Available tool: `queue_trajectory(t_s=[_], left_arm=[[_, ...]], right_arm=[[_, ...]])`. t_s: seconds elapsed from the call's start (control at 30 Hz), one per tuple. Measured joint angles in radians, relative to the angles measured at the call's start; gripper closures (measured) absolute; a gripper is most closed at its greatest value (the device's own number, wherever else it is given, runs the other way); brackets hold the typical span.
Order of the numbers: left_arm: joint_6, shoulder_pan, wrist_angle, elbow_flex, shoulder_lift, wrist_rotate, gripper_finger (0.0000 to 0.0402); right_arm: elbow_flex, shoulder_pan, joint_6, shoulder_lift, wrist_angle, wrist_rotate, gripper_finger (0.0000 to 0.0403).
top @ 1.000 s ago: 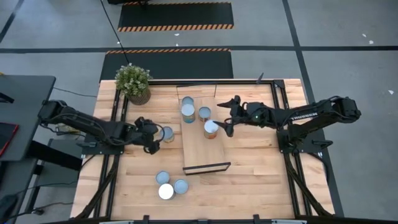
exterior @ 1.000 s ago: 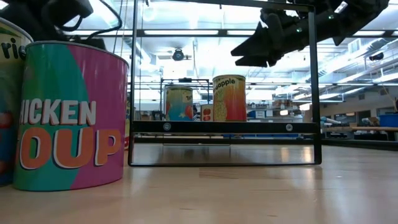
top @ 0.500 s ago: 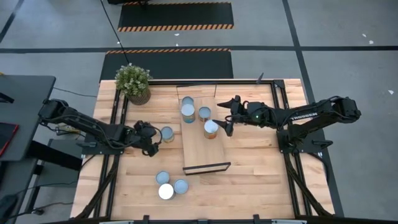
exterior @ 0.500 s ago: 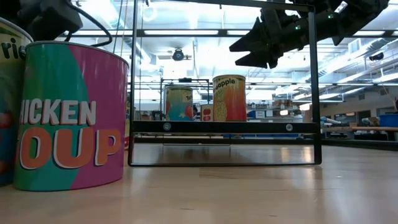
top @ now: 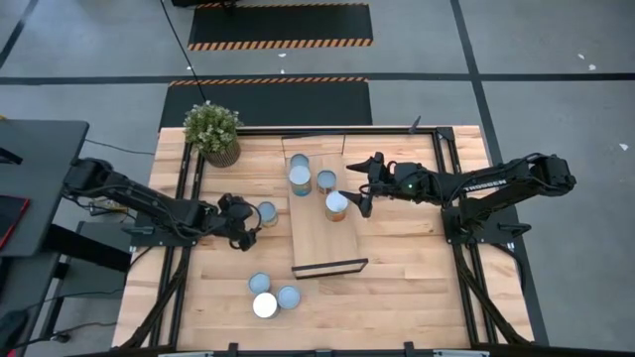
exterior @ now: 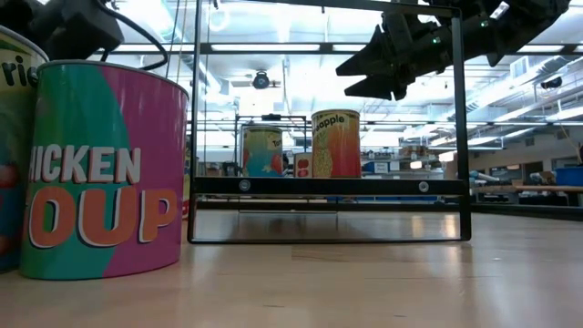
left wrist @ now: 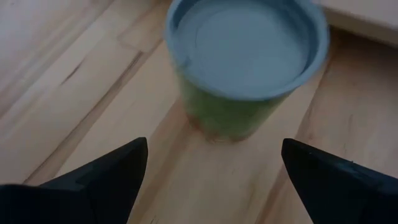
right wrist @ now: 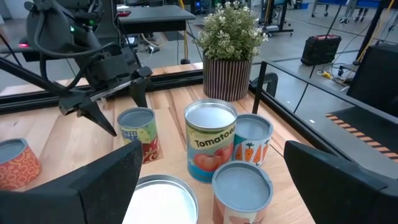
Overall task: Pick and place cans onto a shelf
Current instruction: Put the canned meatball sauce on the shelf
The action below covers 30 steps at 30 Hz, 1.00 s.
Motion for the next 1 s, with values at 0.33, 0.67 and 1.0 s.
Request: queue_trajectory(t_s=[0.33,0.67,1.0], left_arm=[[0.015,0.002,0.087,0.024,0.063,0.181,0.0026],[0.041,-0.139,0.025,0.169,0.042,0.397,0.0026],[-0.119,-0.466,-0.134,0.447,0.11,0.108,0.0026]], right_arm=[[0.0,0.0,-0.008,0.0,-0.008,0.0,0.0004],[0.0,0.0,-0.029,0.0,-0.013,-0.012,0.0004],[0.0,0.017,-0.029,0.0,-0.011,-0.071,0.0004]])
